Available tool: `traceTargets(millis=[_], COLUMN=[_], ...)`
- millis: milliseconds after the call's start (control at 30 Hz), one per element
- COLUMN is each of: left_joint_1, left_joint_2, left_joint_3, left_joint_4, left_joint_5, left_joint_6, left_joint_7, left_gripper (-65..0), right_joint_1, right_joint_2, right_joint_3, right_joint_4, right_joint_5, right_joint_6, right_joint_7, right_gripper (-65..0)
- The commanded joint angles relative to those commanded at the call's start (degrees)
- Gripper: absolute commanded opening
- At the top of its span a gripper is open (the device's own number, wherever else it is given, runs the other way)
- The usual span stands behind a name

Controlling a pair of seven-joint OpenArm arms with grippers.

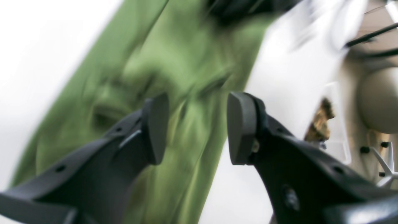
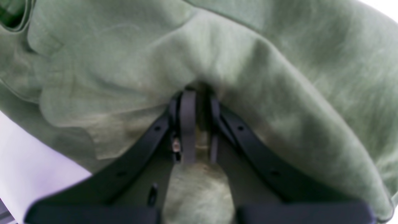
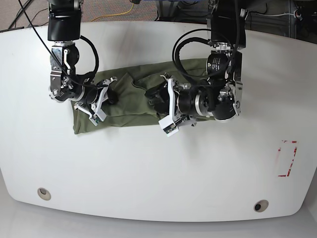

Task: Layout the t-shirt on the table in an organized manner, then fold the t-shirt properly
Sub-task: 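Grasp the strip's free half with the left gripper and fold it toward the right gripper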

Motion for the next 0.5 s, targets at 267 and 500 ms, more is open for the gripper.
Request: traceTargets(millis=[267, 500], left_joint_1=[-2.2, -1.93], left_joint_2=[-5.1, -7.12], left_joint_3=[-5.71, -7.82], left_joint_4=[-0.7, -7.47], left_joint_5=[5.45, 5.27], left_joint_6=[0.0, 0.0], left_joint_7=[0.0, -1.19], left_gripper=[-31.7, -25.0], right_joint_1=[0.0, 0.0], right_joint_2=[-0.09, -0.09], right_joint_3=[0.09, 0.0], right_joint_4=[0.0, 0.0], right_joint_5=[0.0, 0.0], right_joint_6=[0.0, 0.0], right_joint_7=[0.0, 0.0], right_gripper=[-59.3, -59.3])
